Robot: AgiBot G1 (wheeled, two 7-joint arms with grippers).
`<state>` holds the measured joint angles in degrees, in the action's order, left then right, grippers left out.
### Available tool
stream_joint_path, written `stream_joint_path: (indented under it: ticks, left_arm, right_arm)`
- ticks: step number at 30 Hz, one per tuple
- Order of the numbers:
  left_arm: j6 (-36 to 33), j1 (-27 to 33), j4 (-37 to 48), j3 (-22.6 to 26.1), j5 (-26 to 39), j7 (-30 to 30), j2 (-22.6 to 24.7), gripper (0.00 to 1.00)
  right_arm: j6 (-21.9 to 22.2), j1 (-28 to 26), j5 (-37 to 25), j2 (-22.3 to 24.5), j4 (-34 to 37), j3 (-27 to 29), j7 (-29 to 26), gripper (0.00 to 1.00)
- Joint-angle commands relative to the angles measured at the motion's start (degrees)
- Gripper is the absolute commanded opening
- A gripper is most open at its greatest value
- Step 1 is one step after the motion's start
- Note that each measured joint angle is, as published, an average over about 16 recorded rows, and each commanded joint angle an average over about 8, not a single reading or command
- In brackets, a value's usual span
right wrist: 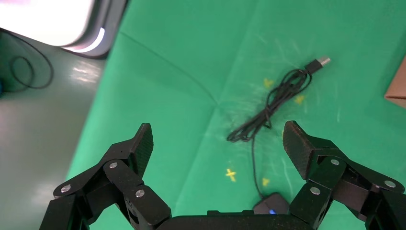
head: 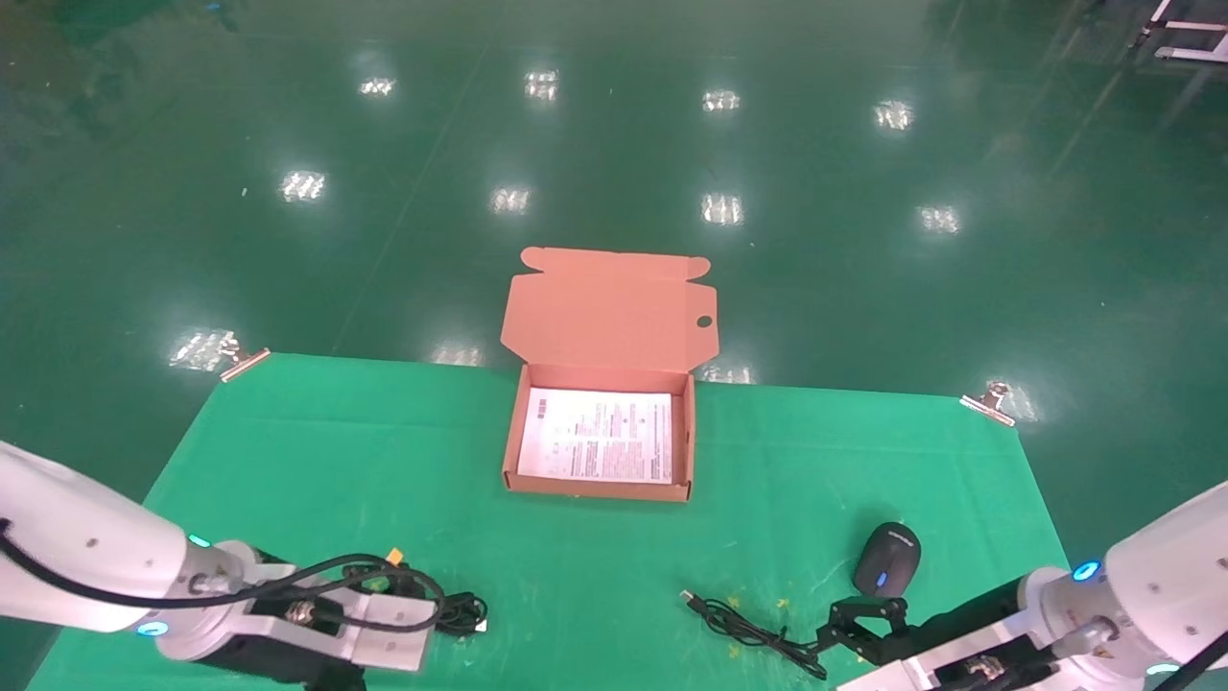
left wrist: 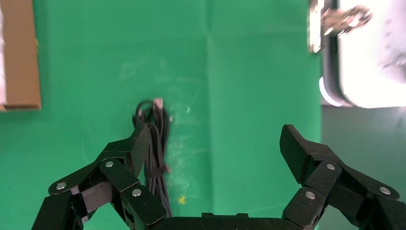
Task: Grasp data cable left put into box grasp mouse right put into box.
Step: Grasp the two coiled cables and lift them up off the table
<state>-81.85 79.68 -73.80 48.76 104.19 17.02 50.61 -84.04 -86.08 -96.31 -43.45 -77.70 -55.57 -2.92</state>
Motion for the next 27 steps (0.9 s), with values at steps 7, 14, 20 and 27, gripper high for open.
stream_joint_path:
  ticks: [7,14,20,27]
  left_arm:
    - [4.47,-1.59,2.22,1.92,7.39,2.93,2.25,1.0]
    - [7.94,-2.04,5.79,2.55,11.65,5.28,4.36,1.0]
    - [9.76,-1.48,12.66,2.12,11.65,5.99,6.84,1.0]
    - [12.35,0.16,25.3,0.97,9.8,4.1,10.4,1.0]
  right_arm:
    - [5.42,2.39,-8.43,-2.1,0.11,-2.34,-1.91,1.0]
    - [11.99,4.92,-18.47,-4.41,0.01,-3.91,-6.88,1.0]
    - [15.54,6.83,-24.55,-6.51,0.19,-4.6,-12.07,1.0]
    - [16.86,7.93,-26.28,-8.74,1.32,-4.21,-17.53,1.0]
